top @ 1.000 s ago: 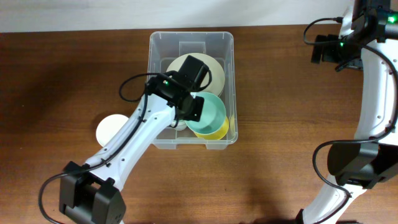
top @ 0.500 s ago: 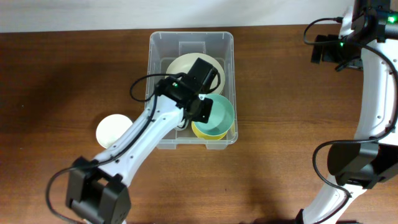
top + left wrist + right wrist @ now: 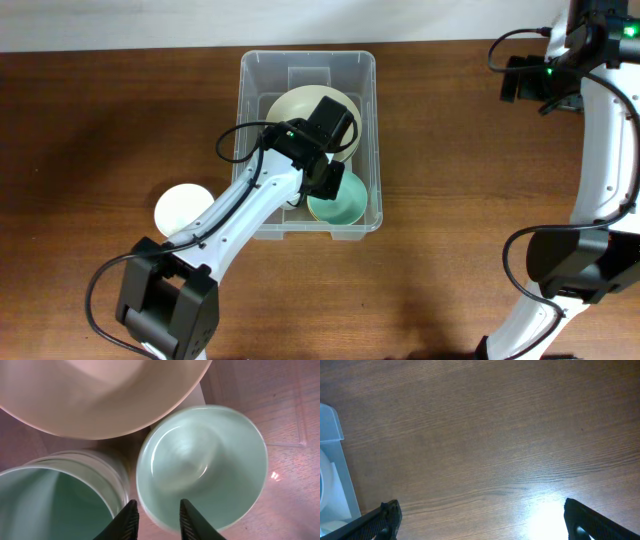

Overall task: Pack container
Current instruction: 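Lower the mint green bowl onto the yellow bowl and release, then retract the left arm and move it to the white bowl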

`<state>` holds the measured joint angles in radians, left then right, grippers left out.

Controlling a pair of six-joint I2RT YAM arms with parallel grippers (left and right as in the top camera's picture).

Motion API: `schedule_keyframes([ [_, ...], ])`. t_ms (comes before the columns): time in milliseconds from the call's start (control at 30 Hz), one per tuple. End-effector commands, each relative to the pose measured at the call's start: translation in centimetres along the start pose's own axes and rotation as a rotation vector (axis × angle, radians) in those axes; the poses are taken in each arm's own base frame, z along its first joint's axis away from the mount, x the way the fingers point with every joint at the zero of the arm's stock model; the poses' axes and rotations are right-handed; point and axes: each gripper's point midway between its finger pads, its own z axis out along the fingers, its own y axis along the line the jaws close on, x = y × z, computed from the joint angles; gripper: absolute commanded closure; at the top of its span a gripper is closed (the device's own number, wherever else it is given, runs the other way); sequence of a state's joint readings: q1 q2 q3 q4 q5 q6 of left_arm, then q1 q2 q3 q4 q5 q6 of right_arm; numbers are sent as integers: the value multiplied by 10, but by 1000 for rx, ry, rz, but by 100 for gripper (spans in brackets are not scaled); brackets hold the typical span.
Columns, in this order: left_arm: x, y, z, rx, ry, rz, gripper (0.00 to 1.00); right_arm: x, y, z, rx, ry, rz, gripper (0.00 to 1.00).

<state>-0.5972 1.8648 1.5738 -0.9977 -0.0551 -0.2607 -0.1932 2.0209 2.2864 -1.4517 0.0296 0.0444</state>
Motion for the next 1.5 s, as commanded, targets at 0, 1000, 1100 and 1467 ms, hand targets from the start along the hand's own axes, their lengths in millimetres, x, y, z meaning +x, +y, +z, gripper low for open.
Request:
schedule_keyframes([
  [0,-10,-3,-9,15,-30,21,69,0,-3,0,7,0,1,1],
  [1000,64,281,-143,-342,-29,-954,80,0,-3,0,7,0,1,1],
  [1100,84,284,-99,-266,48,-1002,83,0,-3,0,7,0,1,1],
  [1467,122,256,5,-162,138,-905,99,0,-3,0,7,0,1,1],
])
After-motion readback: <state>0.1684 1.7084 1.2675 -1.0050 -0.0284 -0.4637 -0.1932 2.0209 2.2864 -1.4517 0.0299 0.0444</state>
